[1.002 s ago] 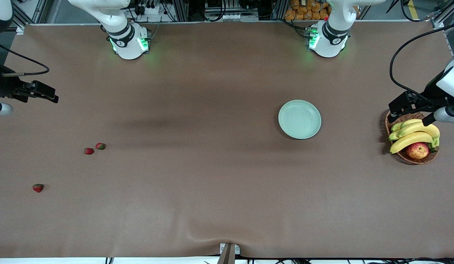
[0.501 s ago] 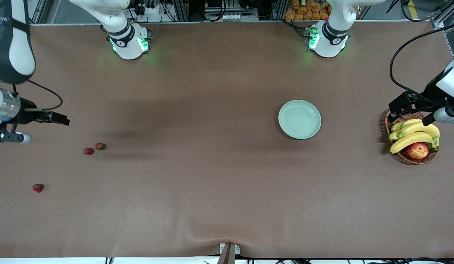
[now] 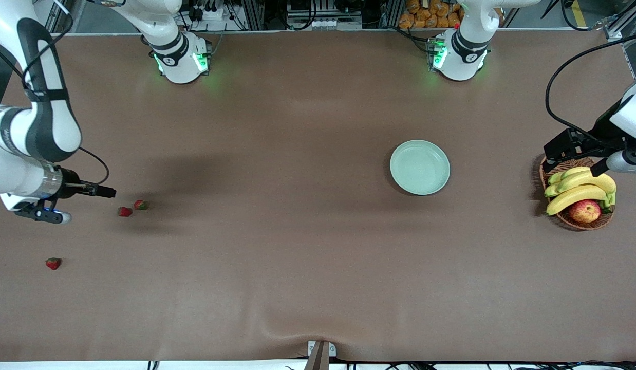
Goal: Collect all strawberries into plate
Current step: 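Reach the right gripper down to the cluster of strawberries, then grasp one strawberry with the right gripper and lift it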
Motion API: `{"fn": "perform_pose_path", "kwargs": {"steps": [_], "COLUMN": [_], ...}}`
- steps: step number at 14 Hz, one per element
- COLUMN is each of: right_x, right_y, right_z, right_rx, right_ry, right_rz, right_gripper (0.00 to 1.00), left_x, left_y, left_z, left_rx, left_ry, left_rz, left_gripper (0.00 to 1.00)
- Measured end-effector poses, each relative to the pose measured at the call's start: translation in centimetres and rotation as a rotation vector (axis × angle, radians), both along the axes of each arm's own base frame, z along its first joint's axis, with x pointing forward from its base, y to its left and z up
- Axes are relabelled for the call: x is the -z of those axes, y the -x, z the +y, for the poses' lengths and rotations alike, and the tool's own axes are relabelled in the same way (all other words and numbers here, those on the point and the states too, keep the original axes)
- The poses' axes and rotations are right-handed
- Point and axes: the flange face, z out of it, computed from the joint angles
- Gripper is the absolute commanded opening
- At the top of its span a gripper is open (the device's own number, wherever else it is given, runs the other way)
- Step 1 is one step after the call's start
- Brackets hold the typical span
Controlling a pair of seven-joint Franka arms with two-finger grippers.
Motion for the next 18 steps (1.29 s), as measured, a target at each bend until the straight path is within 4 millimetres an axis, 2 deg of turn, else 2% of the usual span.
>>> {"fn": "perform_pose_path", "kwargs": {"steps": [5,9,13,16,18], "right_x": [6.1,8.5,10.8,13.7,14.7], "right_y": [0.8,0.7,0.7,1.7,2.2], "right_z": [0.5,0.7,2.2,2.5,2.6], "right_rx": [0.099,0.19,0.226,0.232,0.233], "right_ry": [0.022,0.035,0.042,0.044,0.044], "right_rz": [-0.037,-0.036,-0.046,-0.084,-0.08], "right_gripper": [1.0,1.0,1.0,1.0,1.0], "left_x": [0.2,0.2,0.2,0.2,0.3], "left_y": [-0.1,0.0,0.0,0.0,0.0], "left_z": [0.0,0.0,0.0,0.0,0.0], "left_rx": [0.0,0.0,0.0,0.0,0.0], "left_ry": [0.0,0.0,0.0,0.0,-0.001], "left_rz": [0.004,0.005,0.007,0.009,0.01], "left_gripper": [1.0,1.0,1.0,1.0,1.0]}}
